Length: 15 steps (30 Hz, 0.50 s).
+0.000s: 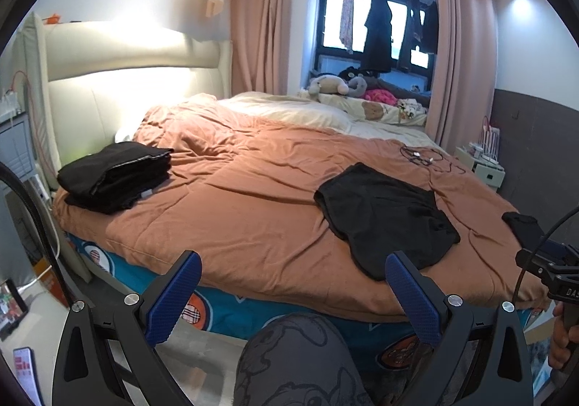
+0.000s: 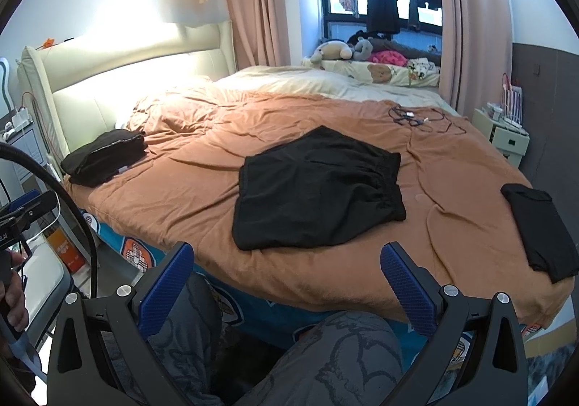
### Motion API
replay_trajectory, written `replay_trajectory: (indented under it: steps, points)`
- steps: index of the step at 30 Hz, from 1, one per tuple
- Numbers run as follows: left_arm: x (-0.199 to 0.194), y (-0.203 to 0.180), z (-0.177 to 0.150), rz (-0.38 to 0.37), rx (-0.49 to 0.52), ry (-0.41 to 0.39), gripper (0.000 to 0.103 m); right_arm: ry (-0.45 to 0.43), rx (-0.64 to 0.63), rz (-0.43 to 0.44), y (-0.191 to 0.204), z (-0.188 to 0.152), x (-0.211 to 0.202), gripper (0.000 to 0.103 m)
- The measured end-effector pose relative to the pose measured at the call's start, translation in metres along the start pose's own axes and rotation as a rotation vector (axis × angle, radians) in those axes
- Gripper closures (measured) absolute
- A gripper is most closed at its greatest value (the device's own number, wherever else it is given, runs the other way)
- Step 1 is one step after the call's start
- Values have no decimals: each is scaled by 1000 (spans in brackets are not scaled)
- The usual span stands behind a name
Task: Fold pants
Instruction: 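Move both grippers toward the black pants, left to the leg hem, right to the waistband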
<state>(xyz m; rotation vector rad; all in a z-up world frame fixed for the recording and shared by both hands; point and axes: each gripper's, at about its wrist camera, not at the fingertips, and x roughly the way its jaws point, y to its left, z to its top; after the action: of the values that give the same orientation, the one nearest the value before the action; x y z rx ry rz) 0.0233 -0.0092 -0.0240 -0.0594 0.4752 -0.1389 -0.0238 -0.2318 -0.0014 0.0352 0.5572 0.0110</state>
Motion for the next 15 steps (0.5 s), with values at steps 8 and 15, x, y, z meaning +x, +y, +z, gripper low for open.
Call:
replay_trajectory:
  steps: [8, 15]
  points:
    - [46, -15, 1, -51, 21, 95, 1, 52, 42, 1, -21, 11, 27, 0]
    - [89, -28, 1, -123, -8, 181, 8, 98, 84, -10, -41, 18, 50, 0]
